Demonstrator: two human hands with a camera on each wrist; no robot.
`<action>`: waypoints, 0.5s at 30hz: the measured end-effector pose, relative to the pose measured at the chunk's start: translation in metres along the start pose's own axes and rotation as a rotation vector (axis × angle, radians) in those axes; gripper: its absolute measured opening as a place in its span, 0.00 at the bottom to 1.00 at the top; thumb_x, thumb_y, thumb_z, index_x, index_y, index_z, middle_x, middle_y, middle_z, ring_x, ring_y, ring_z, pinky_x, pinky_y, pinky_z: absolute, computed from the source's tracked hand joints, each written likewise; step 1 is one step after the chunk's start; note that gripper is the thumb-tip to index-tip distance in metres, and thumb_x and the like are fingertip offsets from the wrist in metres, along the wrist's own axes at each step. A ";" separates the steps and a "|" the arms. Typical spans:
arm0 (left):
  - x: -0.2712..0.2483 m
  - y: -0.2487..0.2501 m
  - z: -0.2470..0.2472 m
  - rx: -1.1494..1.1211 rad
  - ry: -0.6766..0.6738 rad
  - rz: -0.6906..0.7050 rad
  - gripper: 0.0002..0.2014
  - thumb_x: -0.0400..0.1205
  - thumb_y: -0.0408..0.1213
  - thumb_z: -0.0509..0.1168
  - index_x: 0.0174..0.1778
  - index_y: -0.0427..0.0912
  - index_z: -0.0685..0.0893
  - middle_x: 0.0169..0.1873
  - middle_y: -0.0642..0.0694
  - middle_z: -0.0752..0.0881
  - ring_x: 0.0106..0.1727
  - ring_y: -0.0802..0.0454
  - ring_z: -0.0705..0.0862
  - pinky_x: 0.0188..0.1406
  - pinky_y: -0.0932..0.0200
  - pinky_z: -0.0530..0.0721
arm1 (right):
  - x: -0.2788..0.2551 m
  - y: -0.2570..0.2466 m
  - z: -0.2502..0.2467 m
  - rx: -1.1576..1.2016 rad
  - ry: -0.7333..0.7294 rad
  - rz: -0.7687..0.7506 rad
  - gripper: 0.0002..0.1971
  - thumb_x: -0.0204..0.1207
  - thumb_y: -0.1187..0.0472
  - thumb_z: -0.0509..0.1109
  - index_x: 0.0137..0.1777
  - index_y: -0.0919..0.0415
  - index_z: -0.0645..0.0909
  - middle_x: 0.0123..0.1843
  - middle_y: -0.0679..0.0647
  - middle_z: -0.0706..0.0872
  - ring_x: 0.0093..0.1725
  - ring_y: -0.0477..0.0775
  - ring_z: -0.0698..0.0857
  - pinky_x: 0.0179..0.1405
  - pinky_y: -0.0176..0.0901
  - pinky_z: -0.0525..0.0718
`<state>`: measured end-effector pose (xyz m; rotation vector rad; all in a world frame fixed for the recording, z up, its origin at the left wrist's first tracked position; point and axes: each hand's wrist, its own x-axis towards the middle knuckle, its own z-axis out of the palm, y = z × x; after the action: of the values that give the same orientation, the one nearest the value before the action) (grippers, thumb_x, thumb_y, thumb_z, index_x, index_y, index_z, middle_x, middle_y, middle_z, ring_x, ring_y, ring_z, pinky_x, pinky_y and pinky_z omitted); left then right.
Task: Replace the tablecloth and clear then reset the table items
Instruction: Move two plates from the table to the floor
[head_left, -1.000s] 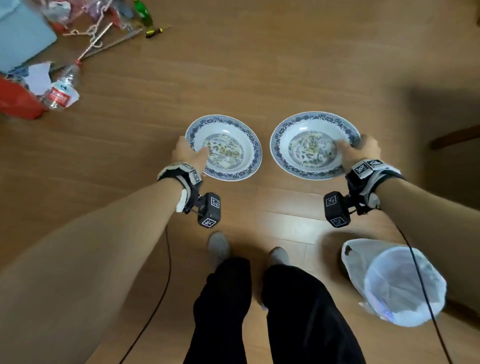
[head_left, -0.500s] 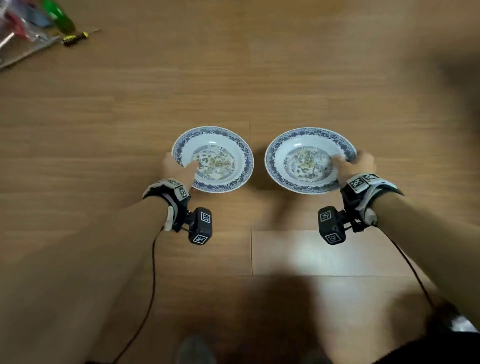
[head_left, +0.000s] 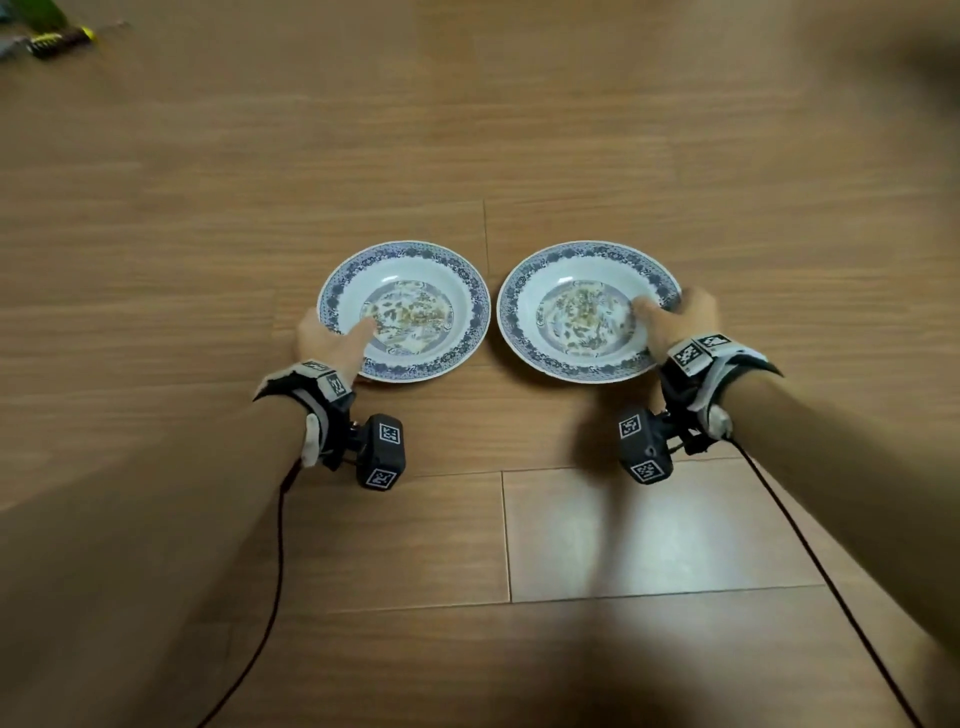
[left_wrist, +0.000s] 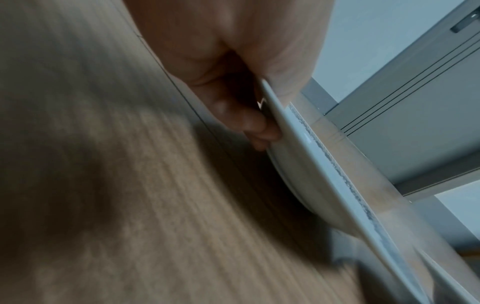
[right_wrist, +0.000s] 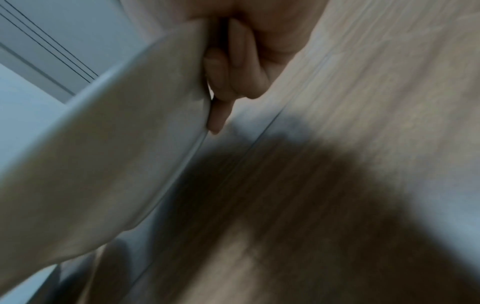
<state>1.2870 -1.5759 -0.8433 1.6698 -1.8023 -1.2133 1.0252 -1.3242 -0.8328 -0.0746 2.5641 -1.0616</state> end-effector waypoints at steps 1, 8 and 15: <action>0.000 -0.001 0.000 -0.010 0.003 0.008 0.23 0.76 0.37 0.75 0.66 0.34 0.81 0.58 0.43 0.86 0.56 0.48 0.84 0.52 0.57 0.80 | 0.000 0.003 0.002 -0.002 -0.010 0.005 0.15 0.72 0.50 0.73 0.50 0.61 0.79 0.47 0.58 0.87 0.46 0.61 0.86 0.47 0.57 0.88; 0.001 -0.009 -0.007 0.094 -0.002 0.012 0.30 0.70 0.53 0.79 0.59 0.36 0.81 0.51 0.42 0.86 0.50 0.43 0.85 0.49 0.45 0.85 | -0.005 0.022 0.002 -0.047 -0.025 -0.018 0.20 0.78 0.46 0.71 0.55 0.63 0.74 0.44 0.56 0.79 0.45 0.59 0.79 0.43 0.51 0.77; -0.008 -0.012 -0.023 0.285 0.081 0.100 0.24 0.75 0.50 0.76 0.51 0.36 0.76 0.45 0.39 0.83 0.42 0.42 0.80 0.38 0.45 0.76 | -0.007 0.027 -0.013 -0.044 0.100 -0.017 0.18 0.78 0.45 0.69 0.55 0.58 0.74 0.48 0.54 0.80 0.47 0.58 0.79 0.44 0.46 0.71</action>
<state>1.3135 -1.5751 -0.8384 1.7248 -2.0566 -0.8667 1.0299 -1.2946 -0.8411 -0.0559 2.6809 -1.0401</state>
